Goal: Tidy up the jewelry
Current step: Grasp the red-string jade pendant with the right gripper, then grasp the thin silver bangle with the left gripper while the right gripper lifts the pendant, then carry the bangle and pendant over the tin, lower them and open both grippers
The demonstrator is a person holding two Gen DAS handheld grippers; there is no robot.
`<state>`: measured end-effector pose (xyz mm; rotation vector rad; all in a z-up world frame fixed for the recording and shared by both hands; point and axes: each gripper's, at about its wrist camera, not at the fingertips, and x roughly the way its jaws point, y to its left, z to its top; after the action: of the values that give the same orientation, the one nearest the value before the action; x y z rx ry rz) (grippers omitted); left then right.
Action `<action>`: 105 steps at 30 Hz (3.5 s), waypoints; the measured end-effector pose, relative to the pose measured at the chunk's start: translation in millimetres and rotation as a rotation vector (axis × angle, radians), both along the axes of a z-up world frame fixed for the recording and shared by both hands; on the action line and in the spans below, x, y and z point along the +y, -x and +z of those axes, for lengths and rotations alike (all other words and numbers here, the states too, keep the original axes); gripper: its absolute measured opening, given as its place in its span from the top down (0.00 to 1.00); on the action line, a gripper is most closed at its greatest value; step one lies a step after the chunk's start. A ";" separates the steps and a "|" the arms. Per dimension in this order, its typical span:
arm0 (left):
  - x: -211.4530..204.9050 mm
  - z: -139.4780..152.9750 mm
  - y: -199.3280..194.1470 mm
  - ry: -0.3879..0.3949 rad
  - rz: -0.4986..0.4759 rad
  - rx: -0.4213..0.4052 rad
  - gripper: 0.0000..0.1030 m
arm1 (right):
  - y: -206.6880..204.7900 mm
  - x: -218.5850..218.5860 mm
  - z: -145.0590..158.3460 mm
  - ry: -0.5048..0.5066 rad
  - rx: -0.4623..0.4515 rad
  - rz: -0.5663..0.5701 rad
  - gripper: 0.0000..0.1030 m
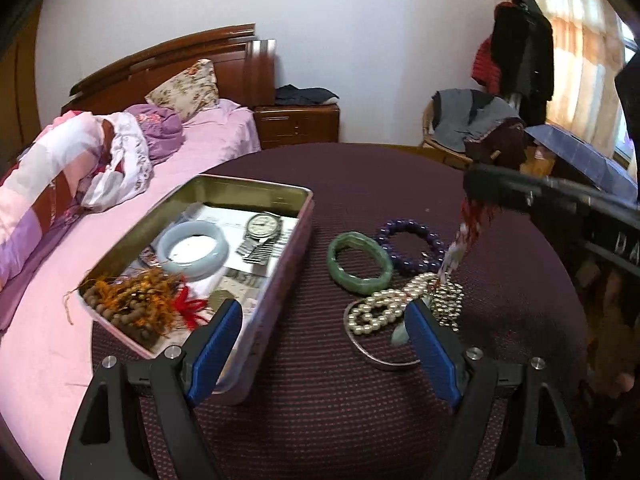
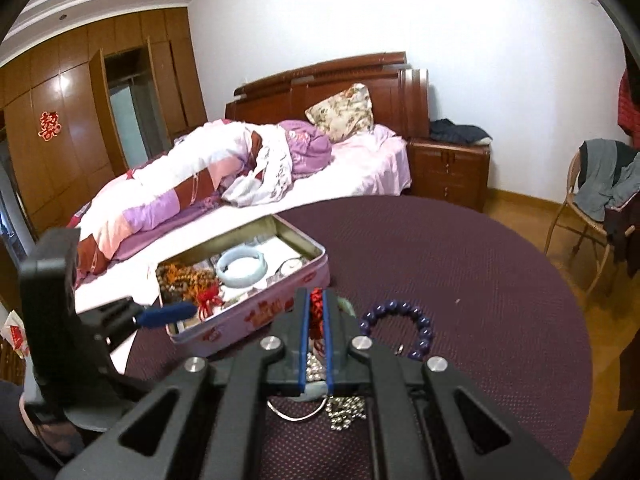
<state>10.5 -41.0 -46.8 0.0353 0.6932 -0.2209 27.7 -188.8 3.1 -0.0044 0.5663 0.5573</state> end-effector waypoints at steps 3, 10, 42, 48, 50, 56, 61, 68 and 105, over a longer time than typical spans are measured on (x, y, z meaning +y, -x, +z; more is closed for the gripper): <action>-7.1 -5.9 -2.5 -0.023 -0.019 0.015 0.19 | -6.0 -3.0 -2.9 0.004 0.011 -0.014 0.92; -23.5 -18.9 -10.9 -0.078 -0.037 0.065 0.21 | -20.4 -9.8 -39.2 0.095 0.077 -0.056 0.92; 4.5 31.6 -3.1 -0.100 -0.003 -0.043 0.98 | -12.9 -33.1 -3.0 -0.030 0.021 -0.086 0.92; 8.2 25.1 -11.3 -0.115 0.018 -0.030 0.98 | -10.3 -30.4 14.4 -0.070 -0.014 -0.067 0.92; 7.9 20.2 -13.2 -0.125 0.020 -0.022 0.98 | -8.3 -27.1 22.7 -0.079 -0.034 -0.056 0.92; 9.7 9.2 -17.8 -0.117 0.027 0.008 0.98 | -4.3 -14.4 42.0 -0.083 -0.085 -0.024 0.92; 13.3 17.6 -14.5 -0.110 0.033 -0.013 0.98 | -8.9 -9.4 35.6 -0.078 -0.073 -0.021 0.92; 21.5 36.6 -10.3 -0.098 0.051 -0.053 0.98 | -15.8 -12.1 22.3 -0.079 -0.035 -0.032 0.92; 117.4 59.2 -28.3 -0.085 0.265 -0.121 0.98 | -36.1 86.5 51.6 -0.032 -0.090 0.197 0.92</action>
<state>38.9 76.5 12.5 0.0378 0.5795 0.0645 63.8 -102.3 54.7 -0.0554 0.4722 0.7543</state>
